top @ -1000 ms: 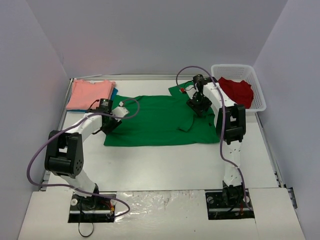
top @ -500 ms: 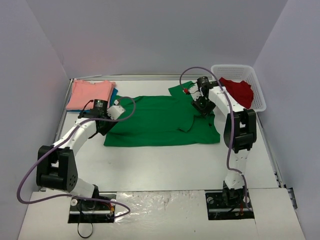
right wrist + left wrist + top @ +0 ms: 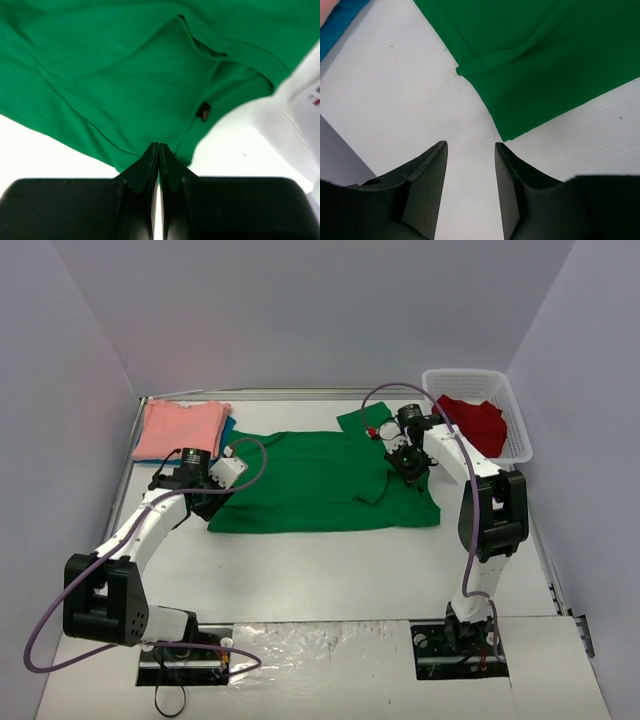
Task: Fold and stack the t-shirts
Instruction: Fold the flattened tshirt in 1/3 of the way
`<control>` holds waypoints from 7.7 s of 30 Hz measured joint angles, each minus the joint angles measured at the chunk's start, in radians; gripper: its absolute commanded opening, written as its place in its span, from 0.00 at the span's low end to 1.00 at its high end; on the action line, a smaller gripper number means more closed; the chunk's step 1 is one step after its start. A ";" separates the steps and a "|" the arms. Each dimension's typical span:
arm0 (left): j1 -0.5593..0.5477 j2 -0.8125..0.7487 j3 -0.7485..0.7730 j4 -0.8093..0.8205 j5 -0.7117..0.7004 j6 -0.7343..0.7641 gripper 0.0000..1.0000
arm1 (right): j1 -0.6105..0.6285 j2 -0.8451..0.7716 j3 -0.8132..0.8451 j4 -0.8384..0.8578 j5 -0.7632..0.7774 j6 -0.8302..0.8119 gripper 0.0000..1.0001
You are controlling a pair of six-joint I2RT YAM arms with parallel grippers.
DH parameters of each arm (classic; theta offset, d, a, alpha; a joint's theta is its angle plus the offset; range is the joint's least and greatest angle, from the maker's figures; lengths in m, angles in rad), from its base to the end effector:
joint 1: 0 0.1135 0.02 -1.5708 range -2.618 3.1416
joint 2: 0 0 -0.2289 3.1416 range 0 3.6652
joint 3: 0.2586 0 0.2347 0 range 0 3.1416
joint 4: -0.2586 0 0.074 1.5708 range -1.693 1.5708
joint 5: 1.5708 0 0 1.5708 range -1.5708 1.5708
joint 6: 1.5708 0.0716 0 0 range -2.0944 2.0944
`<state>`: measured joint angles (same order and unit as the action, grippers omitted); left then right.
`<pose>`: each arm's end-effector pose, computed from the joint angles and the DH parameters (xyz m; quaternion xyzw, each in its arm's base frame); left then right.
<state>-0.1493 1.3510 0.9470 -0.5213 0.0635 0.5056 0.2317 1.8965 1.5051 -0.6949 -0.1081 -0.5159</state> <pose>0.2859 -0.0476 0.1867 0.3144 0.8943 0.0265 0.3173 0.3812 0.0979 0.1708 -0.3660 0.8977 0.0180 0.2445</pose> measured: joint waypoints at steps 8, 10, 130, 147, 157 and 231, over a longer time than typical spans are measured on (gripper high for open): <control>0.000 -0.003 -0.044 -0.006 0.045 -0.035 0.41 | 0.047 0.050 -0.007 0.027 -0.072 0.024 0.00; 0.000 -0.003 -0.044 -0.004 0.050 -0.040 0.41 | 0.068 0.061 -0.016 0.033 -0.083 0.027 0.00; 0.007 0.066 -0.079 0.013 0.063 -0.069 0.41 | 0.215 0.368 0.336 0.109 -0.018 0.069 0.00; 0.008 0.088 -0.079 0.012 0.080 -0.067 0.41 | 0.220 0.311 0.286 0.109 0.044 0.051 0.40; 0.007 0.099 -0.079 0.004 0.120 -0.018 0.42 | 0.135 -0.178 -0.006 0.114 0.098 0.046 0.46; 0.008 0.215 -0.045 0.004 0.120 0.063 0.02 | -0.166 -0.081 -0.387 0.206 0.017 -0.062 0.00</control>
<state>-0.1417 1.5661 0.9024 -0.5175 0.1837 0.5682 0.0658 1.8153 1.1179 -0.4885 -0.0914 -0.5781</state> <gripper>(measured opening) 0.050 0.021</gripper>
